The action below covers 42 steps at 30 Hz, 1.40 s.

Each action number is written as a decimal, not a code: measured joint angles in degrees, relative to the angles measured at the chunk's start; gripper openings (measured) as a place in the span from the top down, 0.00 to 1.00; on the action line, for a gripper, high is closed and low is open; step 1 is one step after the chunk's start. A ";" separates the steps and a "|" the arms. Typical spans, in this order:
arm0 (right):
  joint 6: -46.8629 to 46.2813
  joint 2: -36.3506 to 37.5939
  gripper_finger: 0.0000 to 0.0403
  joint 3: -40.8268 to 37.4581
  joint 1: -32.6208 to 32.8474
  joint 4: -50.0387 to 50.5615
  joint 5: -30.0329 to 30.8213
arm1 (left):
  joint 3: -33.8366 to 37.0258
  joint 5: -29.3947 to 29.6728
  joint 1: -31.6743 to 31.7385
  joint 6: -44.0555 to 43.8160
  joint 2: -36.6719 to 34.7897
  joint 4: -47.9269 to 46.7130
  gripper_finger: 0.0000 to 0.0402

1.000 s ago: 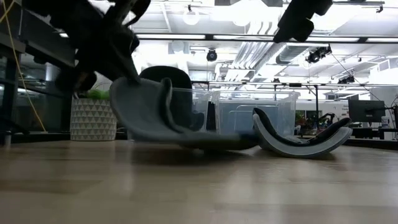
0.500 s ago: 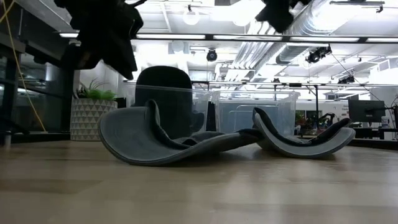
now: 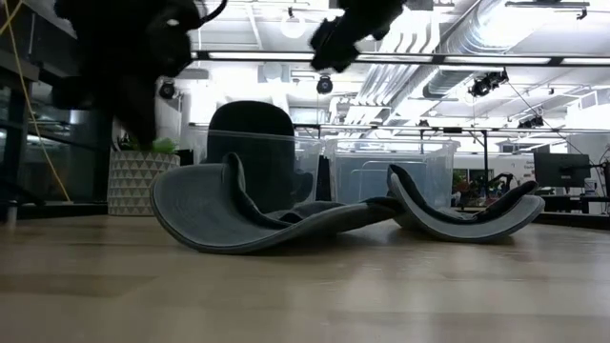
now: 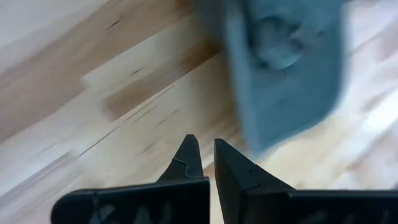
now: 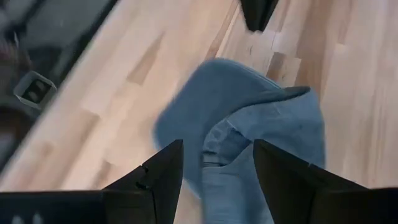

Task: Pick & Place hat
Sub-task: Put the left gray cap into the right transparent bin

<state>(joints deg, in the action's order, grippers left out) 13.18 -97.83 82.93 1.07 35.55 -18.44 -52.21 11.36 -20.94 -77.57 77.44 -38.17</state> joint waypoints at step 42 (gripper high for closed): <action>-52.75 -1.83 0.53 1.53 12.84 15.77 19.85 | 0.12 2.47 -6.42 -2.48 5.48 4.63 1.00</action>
<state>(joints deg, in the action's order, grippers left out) -39.57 -99.66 84.47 13.90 51.32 1.41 -52.10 13.82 -27.36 -80.05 82.91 -33.54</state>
